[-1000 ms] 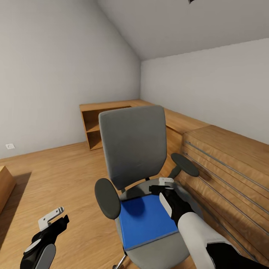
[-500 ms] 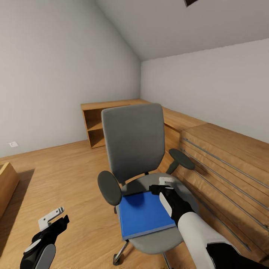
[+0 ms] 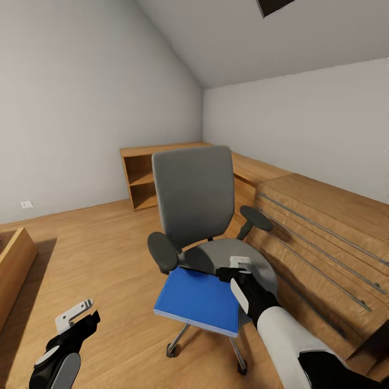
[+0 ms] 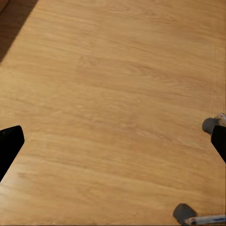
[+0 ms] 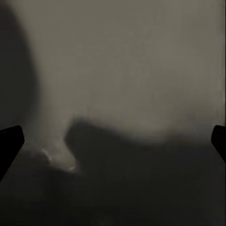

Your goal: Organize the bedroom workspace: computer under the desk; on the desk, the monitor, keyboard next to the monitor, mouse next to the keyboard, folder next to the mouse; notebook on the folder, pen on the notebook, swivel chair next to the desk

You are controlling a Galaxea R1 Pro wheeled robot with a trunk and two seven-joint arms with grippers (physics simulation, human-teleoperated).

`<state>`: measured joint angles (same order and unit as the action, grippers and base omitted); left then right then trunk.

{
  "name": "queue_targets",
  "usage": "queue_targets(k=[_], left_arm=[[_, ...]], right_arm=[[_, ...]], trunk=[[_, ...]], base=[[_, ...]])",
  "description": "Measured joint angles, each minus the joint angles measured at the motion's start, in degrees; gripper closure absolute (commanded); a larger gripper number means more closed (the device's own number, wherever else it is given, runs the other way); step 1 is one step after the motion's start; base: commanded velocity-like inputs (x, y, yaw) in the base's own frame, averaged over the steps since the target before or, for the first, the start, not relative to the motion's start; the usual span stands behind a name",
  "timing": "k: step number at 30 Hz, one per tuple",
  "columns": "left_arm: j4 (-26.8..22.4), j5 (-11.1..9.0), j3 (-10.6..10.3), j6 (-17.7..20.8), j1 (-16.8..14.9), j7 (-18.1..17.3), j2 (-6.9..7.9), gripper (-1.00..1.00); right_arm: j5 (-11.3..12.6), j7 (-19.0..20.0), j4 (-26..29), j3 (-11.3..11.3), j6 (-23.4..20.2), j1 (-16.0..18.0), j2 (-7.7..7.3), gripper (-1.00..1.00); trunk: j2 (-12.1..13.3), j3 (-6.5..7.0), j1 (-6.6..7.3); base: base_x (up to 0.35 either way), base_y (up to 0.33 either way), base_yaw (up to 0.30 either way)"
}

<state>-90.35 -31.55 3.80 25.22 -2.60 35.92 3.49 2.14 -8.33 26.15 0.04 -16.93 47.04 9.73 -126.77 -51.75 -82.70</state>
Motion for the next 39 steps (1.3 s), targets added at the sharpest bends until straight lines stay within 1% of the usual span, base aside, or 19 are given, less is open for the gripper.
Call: queue_targets(k=[6, 24, 27, 32, 39], left_arm=[[0.0, 0.0, 0.0, 0.0, 0.0, 0.0, 0.0, -1.0], [0.14, -0.05, -0.01, 0.09, 0.0, 0.0, -0.05, -1.0], [0.21, 0.0, 0.0, 0.07, 0.0, 0.0, -0.05, -1.0], [0.26, 0.08, -0.06, 0.01, 0.0, 0.0, -0.08, -1.0], [0.32, 0.09, -0.08, 0.0, 0.0, 0.06, -0.09, -1.0]], right_arm=[[-0.06, -0.04, -0.1, -0.05, 0.09, 0.0, -0.01, -1.0], [-0.02, -0.03, -0.19, -0.07, 0.32, 0.0, -0.06, -1.0], [-0.05, -0.02, -1.39, -0.11, 0.94, 0.0, -0.07, -1.0], [-0.11, -0.04, -4.36, -0.12, 4.16, 0.02, -0.07, -1.0], [0.08, 0.01, -4.47, -0.02, 5.17, -0.03, -0.08, -1.0]], trunk=[[0.0, 0.0, 0.02], [0.0, 0.0, 0.03], [1.19, 0.53, 0.68], [3.19, 1.44, 1.78], [6.0, 2.68, 3.31]], base=[[-0.082, 0.0, 0.0], [-0.004, 0.0, 0.0], [0.0, 0.0, 0.0], [0.0, 0.0, 0.0], [0.0, 0.0, 0.0]])
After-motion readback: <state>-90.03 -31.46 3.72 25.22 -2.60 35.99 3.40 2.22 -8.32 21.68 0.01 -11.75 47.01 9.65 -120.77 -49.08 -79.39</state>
